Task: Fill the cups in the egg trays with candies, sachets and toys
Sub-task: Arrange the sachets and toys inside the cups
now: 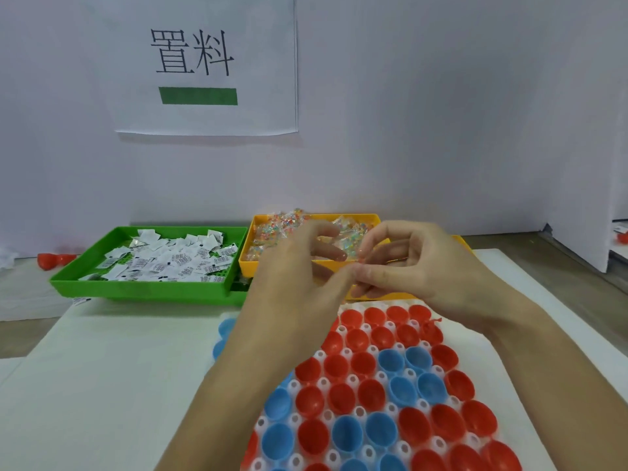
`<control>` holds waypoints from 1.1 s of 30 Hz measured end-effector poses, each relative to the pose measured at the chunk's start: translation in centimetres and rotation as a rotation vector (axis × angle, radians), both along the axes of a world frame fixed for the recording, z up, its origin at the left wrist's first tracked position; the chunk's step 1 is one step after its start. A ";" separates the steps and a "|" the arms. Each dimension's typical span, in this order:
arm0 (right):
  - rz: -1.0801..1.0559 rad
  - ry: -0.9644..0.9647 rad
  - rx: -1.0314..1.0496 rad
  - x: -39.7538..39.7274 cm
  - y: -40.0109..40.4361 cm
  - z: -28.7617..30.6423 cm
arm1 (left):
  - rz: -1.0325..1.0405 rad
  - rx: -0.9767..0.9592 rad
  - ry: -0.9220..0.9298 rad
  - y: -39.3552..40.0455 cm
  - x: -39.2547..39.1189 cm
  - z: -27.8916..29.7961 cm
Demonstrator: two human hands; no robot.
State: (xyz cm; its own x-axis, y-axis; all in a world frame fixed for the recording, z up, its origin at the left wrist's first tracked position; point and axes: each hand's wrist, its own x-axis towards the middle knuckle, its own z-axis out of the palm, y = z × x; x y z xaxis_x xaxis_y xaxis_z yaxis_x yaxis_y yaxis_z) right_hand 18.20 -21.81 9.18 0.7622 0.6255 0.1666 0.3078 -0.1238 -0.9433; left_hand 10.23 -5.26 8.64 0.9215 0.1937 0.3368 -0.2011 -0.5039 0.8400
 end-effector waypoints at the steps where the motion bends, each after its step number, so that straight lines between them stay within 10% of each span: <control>1: 0.021 0.015 0.002 -0.1 -0.1 0.1 | -0.002 -0.051 0.010 0.0 0.1 0.0; 33: 0.048 0.024 0.185 0.7 -0.5 -0.4 | -0.012 -0.383 -0.100 -0.2 -0.1 0.0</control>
